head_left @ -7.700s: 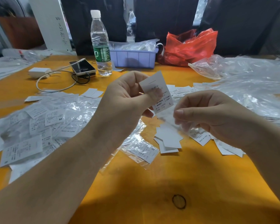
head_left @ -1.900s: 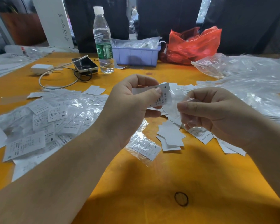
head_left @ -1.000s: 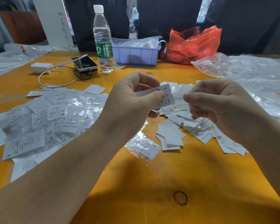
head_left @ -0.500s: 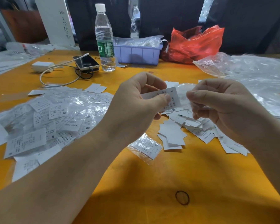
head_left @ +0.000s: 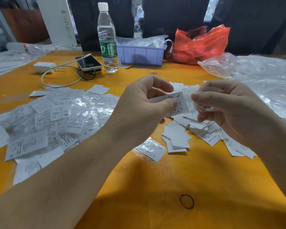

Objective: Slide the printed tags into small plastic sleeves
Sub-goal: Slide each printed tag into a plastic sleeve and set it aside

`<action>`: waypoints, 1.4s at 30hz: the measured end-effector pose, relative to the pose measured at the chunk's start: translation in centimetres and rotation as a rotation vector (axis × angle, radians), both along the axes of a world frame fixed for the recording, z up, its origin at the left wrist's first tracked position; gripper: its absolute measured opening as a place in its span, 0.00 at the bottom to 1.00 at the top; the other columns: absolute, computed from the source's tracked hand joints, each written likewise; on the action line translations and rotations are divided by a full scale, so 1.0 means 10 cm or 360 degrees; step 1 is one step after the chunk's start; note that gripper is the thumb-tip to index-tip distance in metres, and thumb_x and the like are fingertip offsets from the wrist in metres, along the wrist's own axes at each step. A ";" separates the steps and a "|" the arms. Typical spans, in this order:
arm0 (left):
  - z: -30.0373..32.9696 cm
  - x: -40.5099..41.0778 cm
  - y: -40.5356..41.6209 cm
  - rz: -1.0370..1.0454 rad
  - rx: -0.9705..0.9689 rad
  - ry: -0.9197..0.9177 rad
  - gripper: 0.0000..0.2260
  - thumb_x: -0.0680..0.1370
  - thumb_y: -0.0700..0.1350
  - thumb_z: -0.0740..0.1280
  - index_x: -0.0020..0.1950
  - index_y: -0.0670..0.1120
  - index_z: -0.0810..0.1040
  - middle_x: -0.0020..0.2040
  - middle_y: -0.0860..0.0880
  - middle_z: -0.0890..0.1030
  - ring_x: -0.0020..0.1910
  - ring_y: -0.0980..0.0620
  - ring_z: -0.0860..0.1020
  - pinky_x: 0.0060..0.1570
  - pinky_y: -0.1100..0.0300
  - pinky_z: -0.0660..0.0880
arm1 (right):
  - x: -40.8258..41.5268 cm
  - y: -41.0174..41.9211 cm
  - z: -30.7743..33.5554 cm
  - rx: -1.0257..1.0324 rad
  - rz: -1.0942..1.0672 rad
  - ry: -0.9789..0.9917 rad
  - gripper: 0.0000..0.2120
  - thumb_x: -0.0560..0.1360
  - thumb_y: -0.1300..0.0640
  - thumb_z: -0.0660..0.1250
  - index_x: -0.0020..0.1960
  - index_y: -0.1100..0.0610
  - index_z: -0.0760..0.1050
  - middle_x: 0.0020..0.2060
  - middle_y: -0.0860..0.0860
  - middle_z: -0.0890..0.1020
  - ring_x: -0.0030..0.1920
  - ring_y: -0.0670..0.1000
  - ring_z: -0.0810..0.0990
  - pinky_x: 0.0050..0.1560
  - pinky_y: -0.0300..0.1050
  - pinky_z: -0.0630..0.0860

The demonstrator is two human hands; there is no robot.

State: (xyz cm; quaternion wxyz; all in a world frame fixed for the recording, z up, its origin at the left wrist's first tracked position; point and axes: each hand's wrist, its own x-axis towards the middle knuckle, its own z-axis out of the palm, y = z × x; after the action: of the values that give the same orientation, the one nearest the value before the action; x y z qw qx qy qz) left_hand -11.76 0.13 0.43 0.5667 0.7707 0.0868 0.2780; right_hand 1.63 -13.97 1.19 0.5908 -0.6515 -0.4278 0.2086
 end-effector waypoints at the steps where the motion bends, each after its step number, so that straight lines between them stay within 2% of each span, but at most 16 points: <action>1: 0.00 0.00 0.00 -0.0004 0.0000 0.0001 0.07 0.75 0.41 0.73 0.46 0.52 0.77 0.41 0.55 0.83 0.39 0.60 0.82 0.33 0.66 0.78 | 0.00 0.00 0.00 -0.0008 0.0007 -0.0007 0.08 0.66 0.53 0.73 0.32 0.54 0.78 0.28 0.49 0.76 0.32 0.48 0.75 0.37 0.45 0.75; 3: 0.00 -0.01 -0.01 -0.0014 -0.0017 0.0002 0.07 0.74 0.41 0.73 0.46 0.52 0.77 0.42 0.53 0.83 0.39 0.59 0.82 0.33 0.65 0.78 | -0.01 0.00 0.00 -0.0016 0.0007 -0.0007 0.10 0.66 0.53 0.76 0.32 0.56 0.77 0.28 0.48 0.77 0.32 0.48 0.74 0.37 0.45 0.75; 7: 0.02 -0.01 -0.01 -0.0045 -0.0075 0.0033 0.08 0.74 0.41 0.73 0.46 0.52 0.78 0.42 0.53 0.83 0.39 0.58 0.83 0.33 0.65 0.78 | 0.00 0.00 0.00 -0.0003 0.0005 0.0019 0.08 0.67 0.54 0.71 0.33 0.56 0.77 0.28 0.48 0.78 0.32 0.48 0.74 0.37 0.46 0.74; 12: 0.03 -0.02 -0.02 -0.0057 -0.0149 0.0031 0.08 0.74 0.40 0.73 0.47 0.51 0.78 0.41 0.50 0.84 0.38 0.57 0.83 0.34 0.63 0.79 | -0.01 0.00 0.00 -0.0023 0.0033 -0.0006 0.07 0.66 0.54 0.77 0.34 0.55 0.80 0.30 0.49 0.79 0.33 0.49 0.75 0.36 0.44 0.75; 16: 0.04 -0.02 -0.01 -0.0050 -0.0177 0.0014 0.08 0.74 0.40 0.73 0.48 0.51 0.78 0.42 0.50 0.84 0.38 0.56 0.83 0.34 0.64 0.79 | -0.02 0.00 -0.01 -0.0027 0.0023 -0.0007 0.10 0.62 0.50 0.72 0.35 0.57 0.80 0.31 0.51 0.78 0.34 0.50 0.76 0.36 0.43 0.76; 19: 0.04 -0.02 -0.01 -0.0047 -0.0180 0.0007 0.08 0.74 0.40 0.73 0.48 0.51 0.78 0.42 0.49 0.84 0.38 0.55 0.83 0.34 0.63 0.78 | -0.02 -0.01 0.00 -0.0062 0.0036 -0.0026 0.11 0.62 0.50 0.73 0.36 0.58 0.79 0.31 0.53 0.77 0.34 0.50 0.76 0.36 0.43 0.77; 21: 0.04 -0.02 -0.01 -0.0048 -0.0171 0.0013 0.08 0.74 0.40 0.73 0.48 0.52 0.79 0.42 0.49 0.84 0.38 0.55 0.82 0.34 0.63 0.78 | -0.02 -0.01 0.00 -0.0087 0.0061 -0.0035 0.09 0.64 0.54 0.77 0.36 0.58 0.80 0.31 0.53 0.77 0.34 0.50 0.76 0.36 0.43 0.77; 23: 0.03 -0.02 0.00 -0.0066 -0.0152 0.0026 0.08 0.75 0.40 0.72 0.48 0.53 0.80 0.44 0.48 0.84 0.39 0.55 0.82 0.34 0.63 0.78 | -0.03 0.00 0.00 -0.0102 0.0098 -0.0024 0.05 0.66 0.55 0.74 0.34 0.55 0.80 0.31 0.51 0.78 0.34 0.49 0.76 0.36 0.43 0.76; 26: 0.03 -0.02 0.00 -0.0123 -0.0087 0.0051 0.10 0.76 0.38 0.70 0.50 0.53 0.82 0.45 0.46 0.82 0.39 0.55 0.81 0.35 0.64 0.78 | -0.03 0.01 0.00 -0.0134 0.0151 0.0006 0.05 0.66 0.54 0.71 0.33 0.55 0.80 0.32 0.51 0.80 0.34 0.48 0.77 0.35 0.41 0.76; 29: 0.04 -0.03 -0.01 -0.0169 -0.0063 0.0054 0.11 0.73 0.40 0.69 0.49 0.55 0.83 0.44 0.49 0.83 0.38 0.56 0.80 0.35 0.65 0.78 | -0.04 0.01 0.00 -0.0159 0.0204 0.0048 0.09 0.64 0.56 0.78 0.36 0.59 0.80 0.32 0.53 0.78 0.33 0.51 0.77 0.35 0.42 0.76; 32: 0.03 -0.03 -0.01 -0.0147 -0.0031 0.0050 0.11 0.73 0.40 0.68 0.47 0.56 0.83 0.44 0.51 0.83 0.37 0.57 0.79 0.34 0.66 0.77 | -0.05 0.02 -0.01 -0.0171 0.0223 0.0124 0.10 0.64 0.56 0.77 0.37 0.61 0.79 0.31 0.55 0.78 0.32 0.52 0.75 0.35 0.42 0.75; 37: 0.05 -0.04 -0.01 -0.0170 -0.0013 0.0028 0.14 0.77 0.36 0.68 0.50 0.55 0.83 0.42 0.46 0.82 0.33 0.58 0.79 0.34 0.65 0.78 | -0.04 0.02 0.00 -0.0205 0.0238 0.0234 0.11 0.64 0.57 0.74 0.38 0.63 0.77 0.31 0.56 0.76 0.32 0.52 0.75 0.35 0.42 0.76; 39: 0.06 -0.04 -0.02 -0.0178 0.0025 0.0002 0.13 0.77 0.36 0.68 0.49 0.55 0.84 0.42 0.50 0.83 0.33 0.59 0.79 0.33 0.66 0.77 | -0.04 0.02 0.00 -0.0234 0.0252 0.0238 0.10 0.64 0.59 0.76 0.37 0.62 0.77 0.31 0.56 0.76 0.33 0.52 0.74 0.36 0.43 0.76; 42: 0.05 -0.03 -0.04 -0.0137 0.0109 -0.0009 0.10 0.76 0.36 0.69 0.44 0.51 0.85 0.41 0.57 0.84 0.39 0.61 0.80 0.34 0.70 0.75 | -0.04 0.03 -0.01 -0.0247 0.0232 0.0259 0.08 0.66 0.55 0.71 0.36 0.61 0.78 0.33 0.58 0.76 0.33 0.52 0.75 0.35 0.42 0.77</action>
State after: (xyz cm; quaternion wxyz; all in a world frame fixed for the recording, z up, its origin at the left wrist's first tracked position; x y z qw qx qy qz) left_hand -12.06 -0.27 0.91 0.5516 0.7920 0.0425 0.2583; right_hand 1.22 -13.71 1.08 0.5545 -0.6434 -0.4073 0.3356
